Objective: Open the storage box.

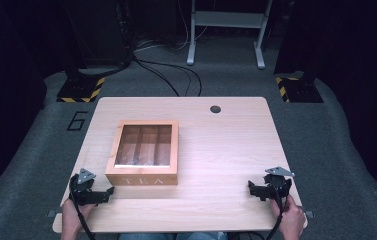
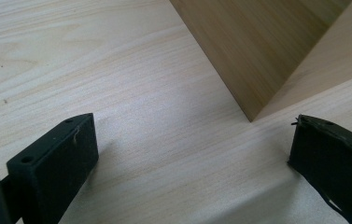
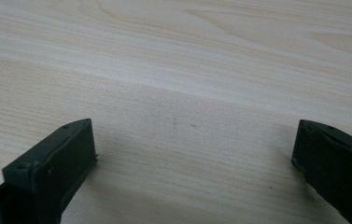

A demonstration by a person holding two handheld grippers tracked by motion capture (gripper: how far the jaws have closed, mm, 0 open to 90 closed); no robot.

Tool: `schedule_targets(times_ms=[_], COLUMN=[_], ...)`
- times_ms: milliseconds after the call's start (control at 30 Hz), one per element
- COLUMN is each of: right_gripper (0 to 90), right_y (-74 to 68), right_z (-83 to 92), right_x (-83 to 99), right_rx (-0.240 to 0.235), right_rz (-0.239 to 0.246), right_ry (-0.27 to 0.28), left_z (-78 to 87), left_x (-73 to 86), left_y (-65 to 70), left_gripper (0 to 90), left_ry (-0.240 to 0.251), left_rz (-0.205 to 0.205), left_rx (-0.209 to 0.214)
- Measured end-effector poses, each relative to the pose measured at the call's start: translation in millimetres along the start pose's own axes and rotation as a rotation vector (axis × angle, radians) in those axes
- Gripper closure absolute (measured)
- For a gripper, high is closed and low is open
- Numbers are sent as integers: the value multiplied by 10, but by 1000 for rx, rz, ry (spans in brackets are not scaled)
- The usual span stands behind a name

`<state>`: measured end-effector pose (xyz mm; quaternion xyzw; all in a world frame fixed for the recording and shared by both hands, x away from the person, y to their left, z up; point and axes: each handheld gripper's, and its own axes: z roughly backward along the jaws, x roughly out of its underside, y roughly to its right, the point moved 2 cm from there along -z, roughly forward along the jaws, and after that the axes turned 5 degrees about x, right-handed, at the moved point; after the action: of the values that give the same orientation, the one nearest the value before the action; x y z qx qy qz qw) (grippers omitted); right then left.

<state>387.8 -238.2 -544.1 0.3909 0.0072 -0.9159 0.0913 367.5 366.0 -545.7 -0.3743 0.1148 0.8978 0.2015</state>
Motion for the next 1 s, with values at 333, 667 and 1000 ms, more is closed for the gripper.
schedule_targets(times_ms=[333, 667, 1000], right_gripper=[0, 0, 0], right_y=[-6, -6, -4], right_z=[-1, -1, -2], right_x=[-2, -2, -3], right_rx=[-1, -1, -1], right_rz=[-7, -7, -5], right_ry=[2, 2, 3], left_z=[-4, 11, 156], left_x=[-7, 12, 10], left_y=[-2, 11, 133], left_gripper=[10, 14, 11], left_ry=[-2, 15, 101], left_rz=[0, -7, -23], left_rx=[2, 10, 91])
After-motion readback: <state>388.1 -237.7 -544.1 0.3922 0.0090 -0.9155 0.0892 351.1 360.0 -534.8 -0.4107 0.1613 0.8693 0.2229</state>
